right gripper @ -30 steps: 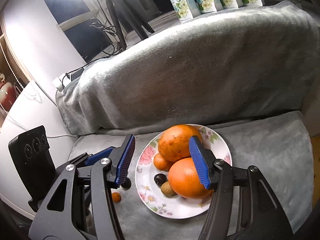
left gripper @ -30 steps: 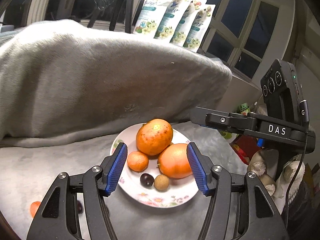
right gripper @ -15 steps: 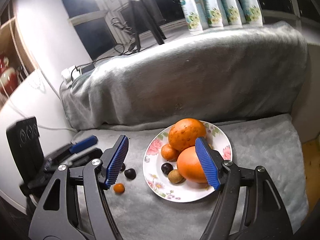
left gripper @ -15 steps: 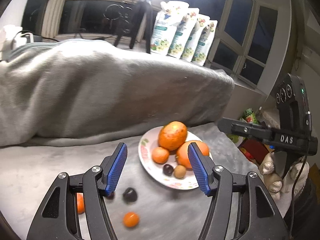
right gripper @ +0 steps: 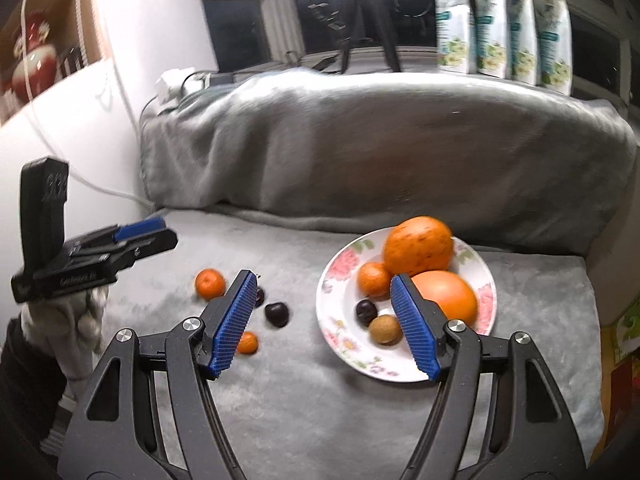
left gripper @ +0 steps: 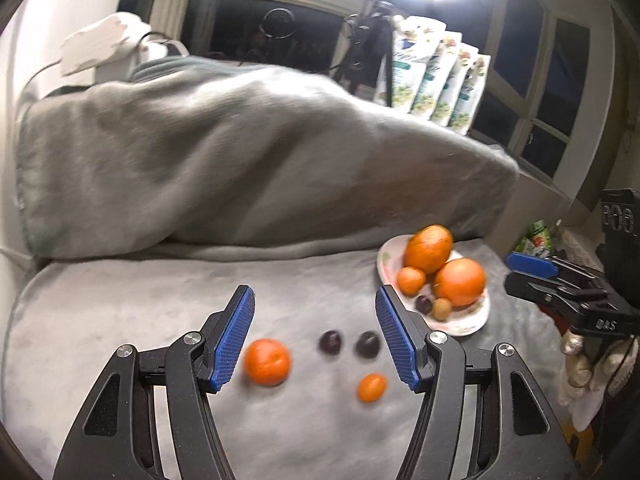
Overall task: Organize fruits
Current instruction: 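Open both grippers to release the large orange and withdraw, then grasp the small mandarin with the right gripper while the left gripper grasps an orange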
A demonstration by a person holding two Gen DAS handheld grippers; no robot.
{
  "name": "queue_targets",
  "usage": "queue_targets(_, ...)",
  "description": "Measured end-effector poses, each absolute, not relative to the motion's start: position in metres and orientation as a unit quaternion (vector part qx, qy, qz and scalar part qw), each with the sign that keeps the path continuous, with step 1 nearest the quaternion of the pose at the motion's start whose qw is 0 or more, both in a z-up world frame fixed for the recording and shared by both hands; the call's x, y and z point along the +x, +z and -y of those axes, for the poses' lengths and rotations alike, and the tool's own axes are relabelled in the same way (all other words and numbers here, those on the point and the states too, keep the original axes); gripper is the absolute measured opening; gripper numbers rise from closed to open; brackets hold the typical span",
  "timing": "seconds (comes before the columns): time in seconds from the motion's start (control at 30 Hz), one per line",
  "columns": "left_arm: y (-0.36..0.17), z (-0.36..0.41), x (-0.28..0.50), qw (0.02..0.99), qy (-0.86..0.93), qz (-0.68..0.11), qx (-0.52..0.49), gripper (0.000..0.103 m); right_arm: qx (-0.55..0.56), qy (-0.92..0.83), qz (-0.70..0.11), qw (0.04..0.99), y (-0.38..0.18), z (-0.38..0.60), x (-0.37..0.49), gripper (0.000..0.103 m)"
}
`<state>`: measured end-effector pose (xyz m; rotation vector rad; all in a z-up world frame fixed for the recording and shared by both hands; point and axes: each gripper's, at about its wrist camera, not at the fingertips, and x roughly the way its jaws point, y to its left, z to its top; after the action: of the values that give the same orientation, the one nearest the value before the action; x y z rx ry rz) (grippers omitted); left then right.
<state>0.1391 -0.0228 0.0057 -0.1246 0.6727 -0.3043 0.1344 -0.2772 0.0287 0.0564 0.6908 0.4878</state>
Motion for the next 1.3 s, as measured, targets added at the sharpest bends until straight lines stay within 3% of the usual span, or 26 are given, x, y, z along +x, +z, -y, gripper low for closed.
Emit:
queue_targets(0.63,-0.043,0.002,0.138,0.913,-0.139,-0.376,-0.076,0.063,-0.020,0.291,-0.379,0.878,-0.016,0.210,0.115,0.072)
queue_targets(0.97,-0.065,0.001,0.146,0.903,-0.138,-0.398,-0.083,0.062,-0.041,0.300,-0.408,0.861,-0.042,0.184,0.121,0.056)
queue_targets(1.3,-0.071,-0.001,0.152,0.900,-0.139,-0.405,-0.083,0.062,-0.043,0.298,-0.427,0.853,-0.058,0.175,0.132,0.047)
